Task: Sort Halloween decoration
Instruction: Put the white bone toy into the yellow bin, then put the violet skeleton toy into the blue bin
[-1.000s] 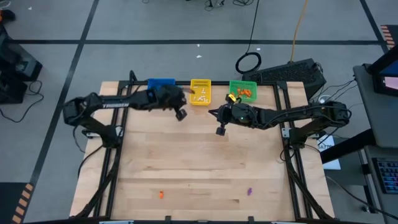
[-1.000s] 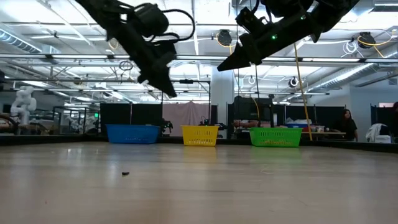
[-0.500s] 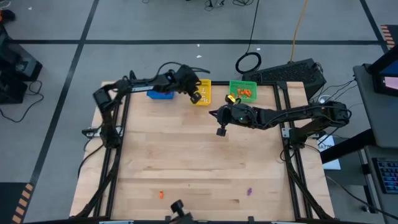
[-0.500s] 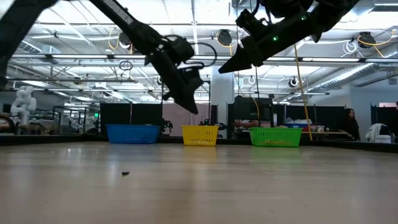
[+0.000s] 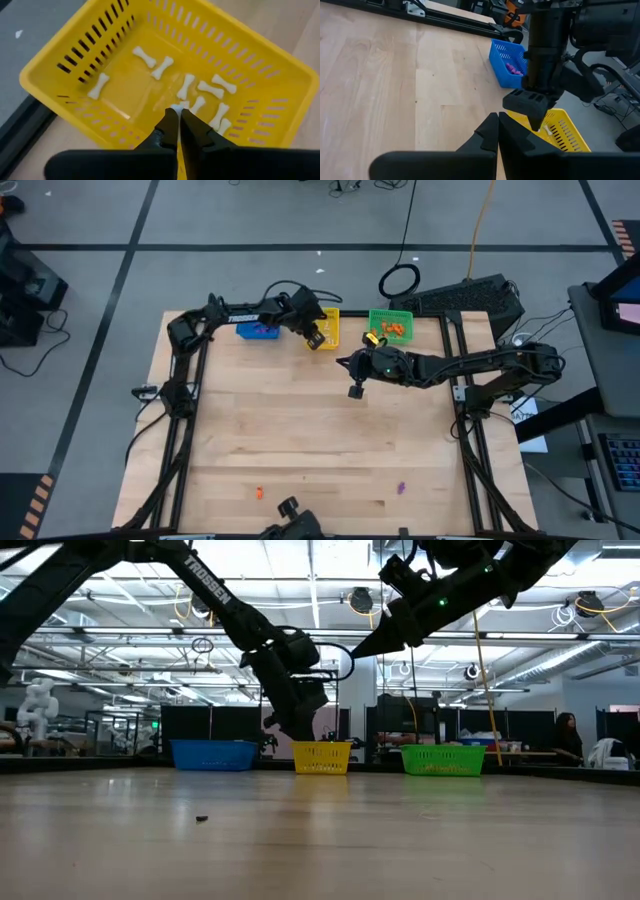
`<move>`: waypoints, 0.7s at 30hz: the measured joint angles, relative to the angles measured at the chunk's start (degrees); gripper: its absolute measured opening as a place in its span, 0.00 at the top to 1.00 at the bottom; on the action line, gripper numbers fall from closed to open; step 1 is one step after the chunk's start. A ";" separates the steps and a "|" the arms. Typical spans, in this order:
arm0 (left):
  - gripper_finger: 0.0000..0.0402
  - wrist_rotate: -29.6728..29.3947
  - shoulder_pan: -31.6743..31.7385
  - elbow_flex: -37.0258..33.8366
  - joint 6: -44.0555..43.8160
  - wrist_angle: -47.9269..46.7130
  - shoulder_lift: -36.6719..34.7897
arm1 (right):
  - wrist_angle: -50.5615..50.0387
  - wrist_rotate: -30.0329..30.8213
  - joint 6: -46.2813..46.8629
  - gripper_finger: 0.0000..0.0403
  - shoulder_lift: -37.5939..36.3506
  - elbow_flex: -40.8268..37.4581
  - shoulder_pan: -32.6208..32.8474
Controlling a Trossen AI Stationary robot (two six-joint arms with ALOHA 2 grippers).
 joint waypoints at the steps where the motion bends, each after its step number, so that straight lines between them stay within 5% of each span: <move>1: 0.98 0.00 0.00 0.00 0.19 0.07 0.00 | 0.02 -0.01 -0.02 1.00 0.00 0.00 0.00; 12: 0.77 -3.66 -0.58 0.67 2.19 0.40 -5.82 | 0.02 0.00 -0.02 1.00 0.00 0.00 -0.02; 21: 0.91 -6.91 -4.78 -8.59 3.25 10.71 -14.62 | -0.56 -0.01 1.61 1.00 0.00 0.00 -0.02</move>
